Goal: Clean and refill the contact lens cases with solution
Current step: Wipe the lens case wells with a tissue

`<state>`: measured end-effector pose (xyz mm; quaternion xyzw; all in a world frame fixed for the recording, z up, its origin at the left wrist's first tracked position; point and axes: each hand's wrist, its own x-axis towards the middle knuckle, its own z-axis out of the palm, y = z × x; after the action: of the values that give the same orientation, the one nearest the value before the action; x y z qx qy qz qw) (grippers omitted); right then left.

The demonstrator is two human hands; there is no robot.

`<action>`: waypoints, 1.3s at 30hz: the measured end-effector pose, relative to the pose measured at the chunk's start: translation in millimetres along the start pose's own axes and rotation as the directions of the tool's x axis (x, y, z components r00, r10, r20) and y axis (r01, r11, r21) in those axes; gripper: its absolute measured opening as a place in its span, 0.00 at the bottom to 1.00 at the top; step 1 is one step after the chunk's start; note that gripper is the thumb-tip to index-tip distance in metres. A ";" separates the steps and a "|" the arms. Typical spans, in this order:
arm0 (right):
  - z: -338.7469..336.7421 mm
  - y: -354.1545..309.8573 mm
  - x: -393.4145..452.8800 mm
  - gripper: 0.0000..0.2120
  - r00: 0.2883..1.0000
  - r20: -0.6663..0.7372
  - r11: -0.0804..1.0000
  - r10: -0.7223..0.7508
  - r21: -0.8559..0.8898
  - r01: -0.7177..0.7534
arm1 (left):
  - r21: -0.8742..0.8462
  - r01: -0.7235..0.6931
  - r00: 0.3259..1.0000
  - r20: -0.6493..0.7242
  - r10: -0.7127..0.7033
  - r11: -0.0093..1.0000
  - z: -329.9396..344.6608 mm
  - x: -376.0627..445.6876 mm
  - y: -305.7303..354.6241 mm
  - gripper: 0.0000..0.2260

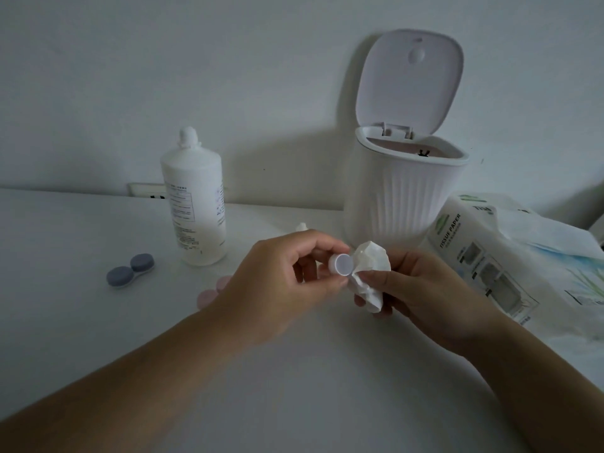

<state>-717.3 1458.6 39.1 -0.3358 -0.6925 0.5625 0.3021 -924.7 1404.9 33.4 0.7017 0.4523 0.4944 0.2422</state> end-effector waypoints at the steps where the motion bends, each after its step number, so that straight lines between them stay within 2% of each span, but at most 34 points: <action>1: -0.2 -0.7 -0.3 0.14 1.000 0.000 1.000 0.002 -0.002 -0.002 | 0.019 0.007 1.000 0.006 -0.007 1.000 0.0 0.4 -0.6 0.12; 4: -1.3 -1.3 -1.1 0.09 0.999 0.013 1.000 0.031 0.004 -0.031 | 0.092 -0.016 1.000 0.002 0.015 0.996 -1.8 1.4 -3.6 0.11; 9: 3.2 1.5 -2.6 0.10 0.994 0.071 0.996 0.085 -0.045 -0.082 | 0.236 -0.091 0.996 0.024 0.088 0.968 -6.2 2.4 -6.1 0.11; 13: 2.8 1.1 -2.2 0.07 1.000 -0.017 0.994 0.006 -0.107 -0.008 | 0.189 -0.050 0.999 -0.010 0.052 0.981 -6.9 2.1 -4.8 0.14; 16: 2.4 -0.6 -3.9 0.09 0.998 -0.040 0.991 -0.050 -0.127 0.044 | 0.163 -0.037 0.999 0.011 0.036 0.986 -4.0 -1.1 -2.0 0.13; 22: 4.6 -0.1 -3.5 0.11 0.993 -0.090 0.994 -0.074 -0.086 0.067 | 0.179 -0.078 0.996 -0.018 0.082 0.981 3.9 -3.8 2.1 0.11; 26: 4.0 2.2 -4.1 0.09 0.998 -0.004 0.986 -0.070 -0.154 0.069 | 0.211 -0.068 0.997 -0.012 0.073 0.975 -3.5 1.0 -0.3 0.11; 30: 5.7 3.9 -5.1 0.15 0.997 0.063 0.965 -0.047 -0.254 0.062 | 0.263 -0.107 0.993 0.075 0.091 0.959 -7.7 2.7 -0.5 0.14; 36: 4.3 2.2 -4.3 0.12 0.995 -0.004 0.987 -0.095 -0.127 0.094 | 0.188 -0.049 0.996 -0.067 0.062 0.981 -2.2 0.7 4.3 0.11; 39: 6.3 -0.1 -3.7 0.13 0.991 -0.064 0.990 -0.118 -0.080 0.113 | 0.174 -0.073 0.993 -0.077 0.088 0.982 4.6 -4.1 8.1 0.12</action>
<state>-720.1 1452.0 37.8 -0.3255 -0.7210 0.5054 0.3446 -917.6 1398.0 36.0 0.7160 0.4740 0.4925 0.1417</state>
